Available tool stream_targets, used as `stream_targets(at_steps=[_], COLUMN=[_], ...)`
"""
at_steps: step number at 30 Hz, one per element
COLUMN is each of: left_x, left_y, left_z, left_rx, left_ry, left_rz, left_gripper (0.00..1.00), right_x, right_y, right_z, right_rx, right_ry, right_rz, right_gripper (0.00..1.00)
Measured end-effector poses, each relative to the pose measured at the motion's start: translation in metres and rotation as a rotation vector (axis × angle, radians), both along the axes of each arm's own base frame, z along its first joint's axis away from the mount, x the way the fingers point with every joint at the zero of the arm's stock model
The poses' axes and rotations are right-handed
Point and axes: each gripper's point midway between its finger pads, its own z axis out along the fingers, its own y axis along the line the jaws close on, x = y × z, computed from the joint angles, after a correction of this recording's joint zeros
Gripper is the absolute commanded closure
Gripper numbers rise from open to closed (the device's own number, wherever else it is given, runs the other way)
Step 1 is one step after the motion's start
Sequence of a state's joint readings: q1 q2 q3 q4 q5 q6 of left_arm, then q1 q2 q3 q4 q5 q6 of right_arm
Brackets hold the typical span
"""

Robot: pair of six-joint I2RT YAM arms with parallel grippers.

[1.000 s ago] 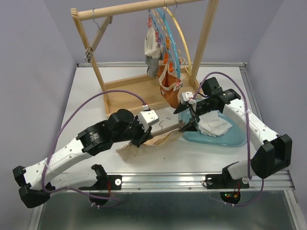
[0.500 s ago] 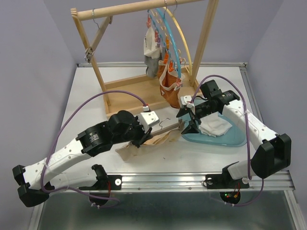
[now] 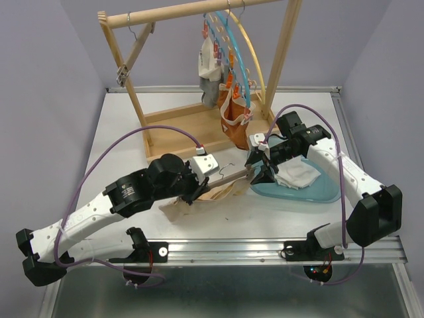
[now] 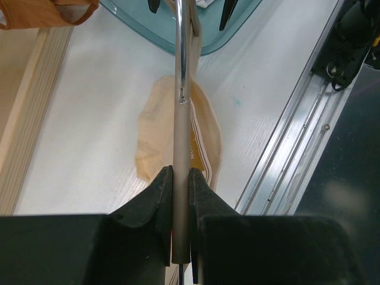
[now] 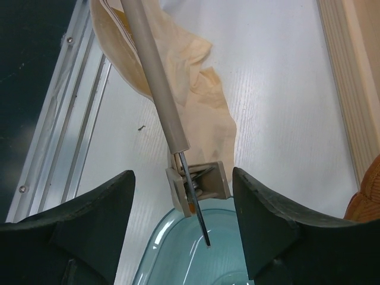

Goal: Remove the underwear clipped to the hanger
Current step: Remove the underwear from the hanger.

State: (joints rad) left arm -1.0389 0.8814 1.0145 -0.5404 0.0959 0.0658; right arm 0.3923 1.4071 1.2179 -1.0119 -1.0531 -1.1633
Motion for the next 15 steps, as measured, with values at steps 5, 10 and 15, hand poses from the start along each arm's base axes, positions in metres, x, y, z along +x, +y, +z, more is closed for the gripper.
stream_targets(at_steps=[5, 10, 15], left_x=[-0.0006, -0.0027, -0.0031], left_y=[-0.0003, -0.001, -0.0004], left_z=[0.0, -0.0004, -0.0014], left_rx=[0.0, 0.001, 0.006], left_ry=[0.0, 0.003, 0.004], left_rz=[-0.002, -0.011, -0.011], left_gripper=[1.0, 1.0, 1.0], right_x=[-0.0011, -0.0005, -0.0008], right_y=[0.0006, 0.0009, 0.0008], right_z=[0.0006, 0.0003, -0.0004], right_rx=[0.005, 0.008, 0.007], right_ry=[0.007, 0.003, 0.002], right_rz=[0.003, 0.006, 0.01], right_gripper=[0.43, 0.64, 0.8])
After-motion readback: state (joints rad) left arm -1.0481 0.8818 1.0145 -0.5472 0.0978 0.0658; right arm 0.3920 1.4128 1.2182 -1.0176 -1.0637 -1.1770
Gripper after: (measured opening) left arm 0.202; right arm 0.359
